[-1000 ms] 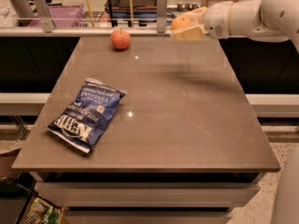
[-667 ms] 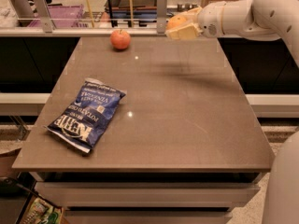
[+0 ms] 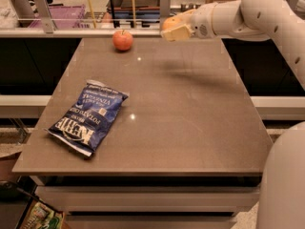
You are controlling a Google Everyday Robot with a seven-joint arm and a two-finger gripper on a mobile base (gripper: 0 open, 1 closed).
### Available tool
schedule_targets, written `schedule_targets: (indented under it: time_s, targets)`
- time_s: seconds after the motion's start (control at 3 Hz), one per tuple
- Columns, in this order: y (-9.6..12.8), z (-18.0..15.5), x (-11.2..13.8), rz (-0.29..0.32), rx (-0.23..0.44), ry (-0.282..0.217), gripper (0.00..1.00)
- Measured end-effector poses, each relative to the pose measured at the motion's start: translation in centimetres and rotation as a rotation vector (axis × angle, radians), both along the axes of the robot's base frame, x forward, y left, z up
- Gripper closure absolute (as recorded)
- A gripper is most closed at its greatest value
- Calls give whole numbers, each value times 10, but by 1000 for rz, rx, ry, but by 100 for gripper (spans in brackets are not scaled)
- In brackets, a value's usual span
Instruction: Move orange near apple
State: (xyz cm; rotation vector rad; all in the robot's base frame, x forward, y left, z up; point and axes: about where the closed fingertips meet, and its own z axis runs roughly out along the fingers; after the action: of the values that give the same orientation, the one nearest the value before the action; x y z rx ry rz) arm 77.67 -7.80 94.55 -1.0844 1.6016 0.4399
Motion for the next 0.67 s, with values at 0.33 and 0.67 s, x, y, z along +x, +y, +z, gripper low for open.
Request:
schedule_targets:
  time_s: [0.33,0.67]
  targets:
    - [6,-14,11,-29,-20,31,100]
    - [13,-28,23,-51,-49,69,100]
